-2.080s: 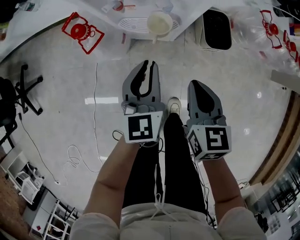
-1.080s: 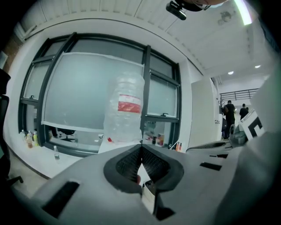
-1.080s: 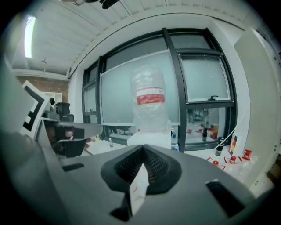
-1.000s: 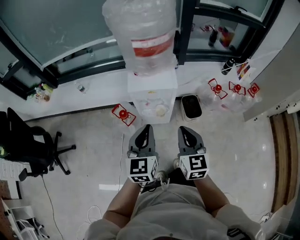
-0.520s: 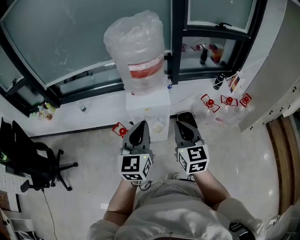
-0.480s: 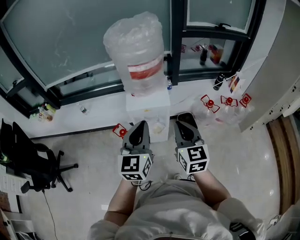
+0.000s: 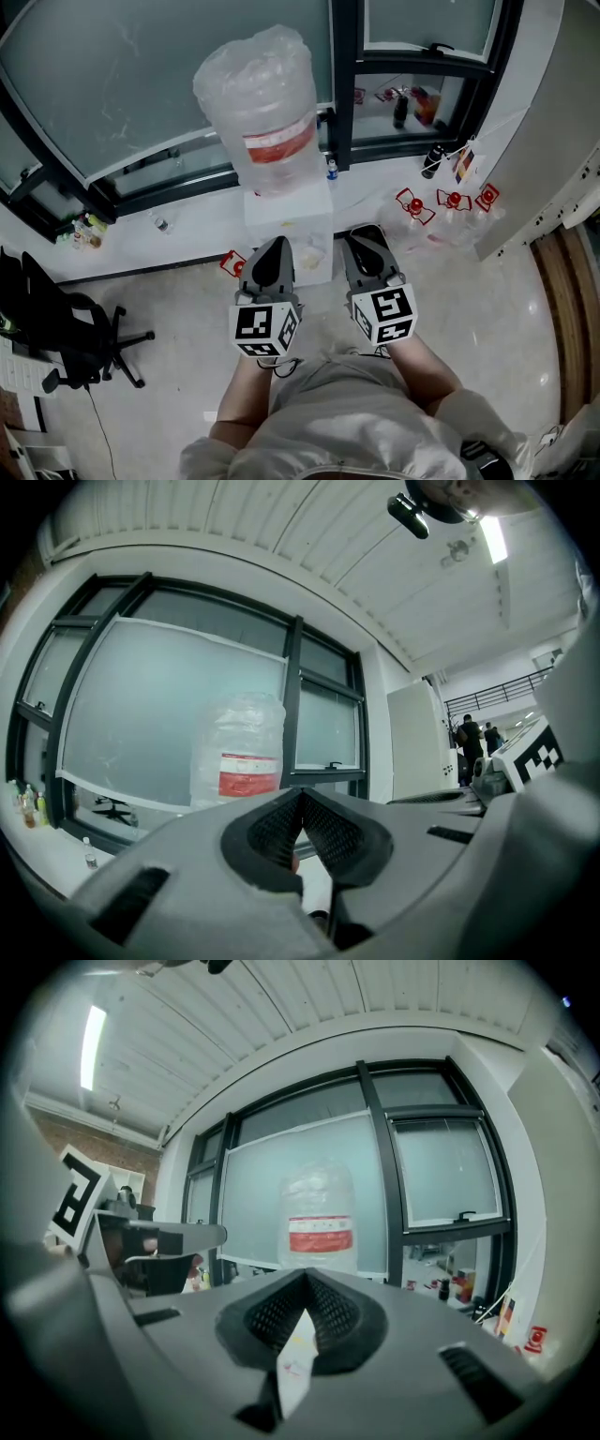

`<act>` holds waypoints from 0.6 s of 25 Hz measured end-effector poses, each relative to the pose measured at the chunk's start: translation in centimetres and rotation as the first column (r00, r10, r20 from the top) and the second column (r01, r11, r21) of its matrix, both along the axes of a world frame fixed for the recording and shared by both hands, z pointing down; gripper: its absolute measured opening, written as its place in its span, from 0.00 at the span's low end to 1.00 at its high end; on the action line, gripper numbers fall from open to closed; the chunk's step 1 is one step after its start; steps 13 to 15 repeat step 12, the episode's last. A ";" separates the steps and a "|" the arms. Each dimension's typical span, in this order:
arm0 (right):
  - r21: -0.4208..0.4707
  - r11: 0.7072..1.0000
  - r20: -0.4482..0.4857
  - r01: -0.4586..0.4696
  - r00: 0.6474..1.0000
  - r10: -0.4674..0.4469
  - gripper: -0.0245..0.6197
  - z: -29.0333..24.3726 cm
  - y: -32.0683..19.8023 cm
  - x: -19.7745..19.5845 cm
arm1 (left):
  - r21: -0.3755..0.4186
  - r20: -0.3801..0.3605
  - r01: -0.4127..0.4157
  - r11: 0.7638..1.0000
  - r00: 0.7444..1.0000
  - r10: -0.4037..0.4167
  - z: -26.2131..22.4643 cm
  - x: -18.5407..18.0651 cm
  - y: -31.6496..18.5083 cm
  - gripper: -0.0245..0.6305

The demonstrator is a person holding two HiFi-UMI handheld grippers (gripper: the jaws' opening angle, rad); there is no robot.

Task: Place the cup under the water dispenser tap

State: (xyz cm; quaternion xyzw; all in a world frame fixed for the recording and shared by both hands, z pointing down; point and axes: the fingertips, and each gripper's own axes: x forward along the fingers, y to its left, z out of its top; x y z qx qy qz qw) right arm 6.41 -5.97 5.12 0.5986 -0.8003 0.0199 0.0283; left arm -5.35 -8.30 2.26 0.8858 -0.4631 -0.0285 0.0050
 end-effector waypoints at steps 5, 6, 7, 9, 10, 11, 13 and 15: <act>0.002 1.000 -0.004 0.009 1.000 -0.009 0.08 0.1 -0.3 0.4 | -0.010 0.001 -0.002 1.000 1.000 0.002 0.6 0.4 -0.3 0.07; 0.000 1.000 -0.006 0.012 1.000 -0.012 0.08 0.2 -0.4 0.4 | -0.015 0.001 0.000 1.000 1.000 0.000 0.8 0.4 -0.4 0.07; -0.002 1.000 -0.007 0.015 1.000 -0.015 0.08 0.3 -0.5 0.4 | -0.018 0.001 0.002 1.000 1.000 -0.002 1.0 0.4 -0.5 0.07; -0.004 1.000 -0.008 0.023 1.000 -0.023 0.08 0.3 -0.9 0.2 | -0.022 0.001 0.006 1.000 1.000 -0.006 1.0 0.4 -0.9 0.07; -0.006 1.000 -0.009 0.026 1.000 -0.026 0.08 0.3 -1.0 0.2 | -0.024 0.002 0.005 1.000 1.000 -0.005 1.0 0.4 -1.2 0.07; -0.007 1.000 -0.010 0.029 1.000 -0.029 0.08 0.2 -1.2 0.1 | -0.026 0.003 0.004 1.000 1.000 -0.004 1.0 0.4 -1.4 0.07; -0.009 0.999 -0.011 0.031 0.999 -0.031 0.08 0.2 -1.4 0.1 | -0.028 0.005 0.002 1.000 1.000 -0.002 1.0 0.5 -1.5 0.07; -0.009 0.999 -0.011 0.031 0.999 -0.031 0.08 0.2 -1.4 0.1 | -0.028 0.005 0.002 1.000 1.000 -0.002 1.0 0.5 -1.5 0.07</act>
